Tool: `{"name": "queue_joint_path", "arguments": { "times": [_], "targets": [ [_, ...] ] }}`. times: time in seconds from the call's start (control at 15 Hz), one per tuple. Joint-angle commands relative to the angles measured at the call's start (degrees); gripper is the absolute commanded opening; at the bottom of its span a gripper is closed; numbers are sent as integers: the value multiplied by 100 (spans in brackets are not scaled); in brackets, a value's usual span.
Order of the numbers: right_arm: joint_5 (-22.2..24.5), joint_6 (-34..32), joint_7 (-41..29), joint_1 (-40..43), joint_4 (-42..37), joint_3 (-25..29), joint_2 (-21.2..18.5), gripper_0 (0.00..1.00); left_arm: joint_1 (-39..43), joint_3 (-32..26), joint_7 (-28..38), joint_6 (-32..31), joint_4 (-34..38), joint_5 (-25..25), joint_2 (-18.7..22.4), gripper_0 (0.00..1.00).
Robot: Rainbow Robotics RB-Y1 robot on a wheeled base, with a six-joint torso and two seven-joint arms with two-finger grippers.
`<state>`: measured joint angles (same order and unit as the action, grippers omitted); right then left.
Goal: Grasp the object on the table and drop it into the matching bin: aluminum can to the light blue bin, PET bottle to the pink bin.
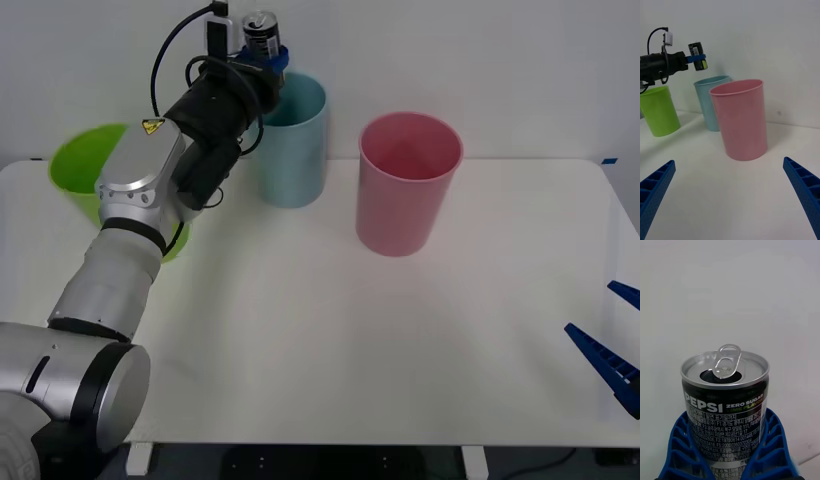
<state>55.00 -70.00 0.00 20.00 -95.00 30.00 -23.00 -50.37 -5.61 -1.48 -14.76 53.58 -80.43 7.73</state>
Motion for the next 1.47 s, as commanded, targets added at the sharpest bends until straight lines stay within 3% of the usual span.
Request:
{"name": "queue_joint_path", "arguments": {
  "times": [0.07,0.53,1.27,1.4,1.47],
  "targets": [
    [0,0,0,0,0,0,0,100,-26,-98,-11,96,4,-219,-184,0],
    [0,0,0,0,0,0,0,100,-395,-124,-55,307,-427,-412,-245,0],
    [0,0,0,0,0,0,0,100,-448,-151,-19,333,-427,-456,-245,2],
    [0,0,0,0,0,0,0,100,-448,-151,-19,351,-427,-456,-245,15],
    [0,0,0,0,0,0,0,100,-448,-151,-19,359,-427,-456,-245,46]
  ]
}}
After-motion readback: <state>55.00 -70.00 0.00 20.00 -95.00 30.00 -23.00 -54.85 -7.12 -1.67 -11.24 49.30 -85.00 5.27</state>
